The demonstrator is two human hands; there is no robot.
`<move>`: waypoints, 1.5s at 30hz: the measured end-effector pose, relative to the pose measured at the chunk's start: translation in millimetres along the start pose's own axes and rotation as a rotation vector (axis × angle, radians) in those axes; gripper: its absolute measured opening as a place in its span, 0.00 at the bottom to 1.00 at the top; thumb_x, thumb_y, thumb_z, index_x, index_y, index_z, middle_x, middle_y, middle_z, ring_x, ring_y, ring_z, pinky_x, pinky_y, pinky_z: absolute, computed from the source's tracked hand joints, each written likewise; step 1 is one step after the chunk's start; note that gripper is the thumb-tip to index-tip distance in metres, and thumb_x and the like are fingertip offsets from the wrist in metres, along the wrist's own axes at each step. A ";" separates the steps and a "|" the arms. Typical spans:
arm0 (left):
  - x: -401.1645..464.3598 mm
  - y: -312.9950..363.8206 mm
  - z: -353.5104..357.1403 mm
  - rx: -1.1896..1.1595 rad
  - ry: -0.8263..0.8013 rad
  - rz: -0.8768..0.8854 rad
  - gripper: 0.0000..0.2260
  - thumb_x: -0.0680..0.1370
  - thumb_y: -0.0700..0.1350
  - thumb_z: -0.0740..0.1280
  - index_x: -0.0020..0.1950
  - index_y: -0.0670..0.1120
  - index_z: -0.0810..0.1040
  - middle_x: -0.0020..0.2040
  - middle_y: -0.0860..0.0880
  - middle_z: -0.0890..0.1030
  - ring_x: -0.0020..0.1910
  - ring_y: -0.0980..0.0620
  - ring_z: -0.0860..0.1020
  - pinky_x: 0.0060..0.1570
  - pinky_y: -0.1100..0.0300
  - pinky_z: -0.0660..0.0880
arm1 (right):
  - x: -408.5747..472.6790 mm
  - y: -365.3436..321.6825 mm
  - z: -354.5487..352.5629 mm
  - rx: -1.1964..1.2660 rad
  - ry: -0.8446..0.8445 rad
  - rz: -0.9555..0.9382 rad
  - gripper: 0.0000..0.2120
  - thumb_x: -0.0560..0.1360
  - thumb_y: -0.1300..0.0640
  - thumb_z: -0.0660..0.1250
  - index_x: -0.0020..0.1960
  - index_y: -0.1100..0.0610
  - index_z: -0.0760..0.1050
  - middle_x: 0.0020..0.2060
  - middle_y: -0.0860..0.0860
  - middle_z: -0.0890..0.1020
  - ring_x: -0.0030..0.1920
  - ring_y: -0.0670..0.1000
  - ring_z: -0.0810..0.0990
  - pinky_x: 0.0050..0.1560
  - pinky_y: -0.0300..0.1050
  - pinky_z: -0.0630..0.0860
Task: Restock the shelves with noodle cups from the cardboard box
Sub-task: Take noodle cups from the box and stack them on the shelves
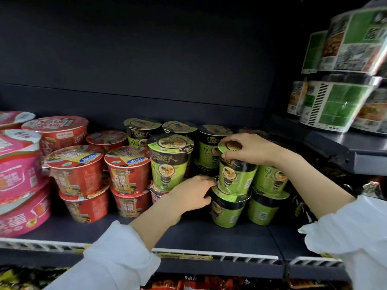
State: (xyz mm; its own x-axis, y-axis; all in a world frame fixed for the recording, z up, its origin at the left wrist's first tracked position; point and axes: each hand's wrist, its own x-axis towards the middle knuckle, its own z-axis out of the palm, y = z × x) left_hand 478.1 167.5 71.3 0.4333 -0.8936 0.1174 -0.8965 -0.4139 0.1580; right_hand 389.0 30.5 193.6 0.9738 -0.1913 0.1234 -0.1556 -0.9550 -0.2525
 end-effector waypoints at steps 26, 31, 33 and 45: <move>-36.0 -1.5 -17.1 0.027 0.127 0.007 0.15 0.78 0.52 0.64 0.60 0.47 0.78 0.57 0.50 0.76 0.58 0.51 0.74 0.54 0.58 0.72 | -2.1 1.6 22.0 0.161 0.030 -0.228 0.23 0.74 0.49 0.68 0.68 0.39 0.69 0.72 0.48 0.66 0.71 0.48 0.63 0.66 0.36 0.56; -38.0 15.6 -16.8 0.280 0.121 0.037 0.15 0.81 0.51 0.58 0.60 0.43 0.76 0.58 0.47 0.75 0.60 0.49 0.73 0.51 0.56 0.72 | -3.5 3.9 29.0 0.250 0.091 -0.223 0.23 0.72 0.47 0.70 0.66 0.39 0.71 0.72 0.47 0.67 0.72 0.44 0.62 0.67 0.34 0.57; -39.0 17.7 -16.4 0.352 0.140 0.054 0.14 0.81 0.49 0.57 0.60 0.42 0.75 0.57 0.46 0.75 0.59 0.48 0.73 0.50 0.56 0.72 | -3.8 1.4 32.1 0.255 0.144 -0.243 0.22 0.73 0.50 0.69 0.66 0.42 0.72 0.70 0.46 0.69 0.67 0.39 0.63 0.58 0.20 0.55; -41.3 15.3 -23.7 0.409 0.203 0.070 0.15 0.79 0.56 0.60 0.56 0.48 0.76 0.53 0.50 0.77 0.52 0.48 0.78 0.45 0.54 0.73 | -6.3 -0.6 32.8 0.204 0.132 -0.238 0.21 0.75 0.49 0.67 0.68 0.42 0.71 0.69 0.45 0.71 0.71 0.44 0.65 0.52 0.14 0.53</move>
State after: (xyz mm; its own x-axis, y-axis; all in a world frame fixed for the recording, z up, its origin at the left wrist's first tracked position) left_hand 448.7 202.2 92.0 0.3435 -0.8865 0.3099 -0.8695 -0.4249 -0.2517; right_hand 388.4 39.7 161.6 0.9468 -0.0090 0.3216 0.1229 -0.9137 -0.3873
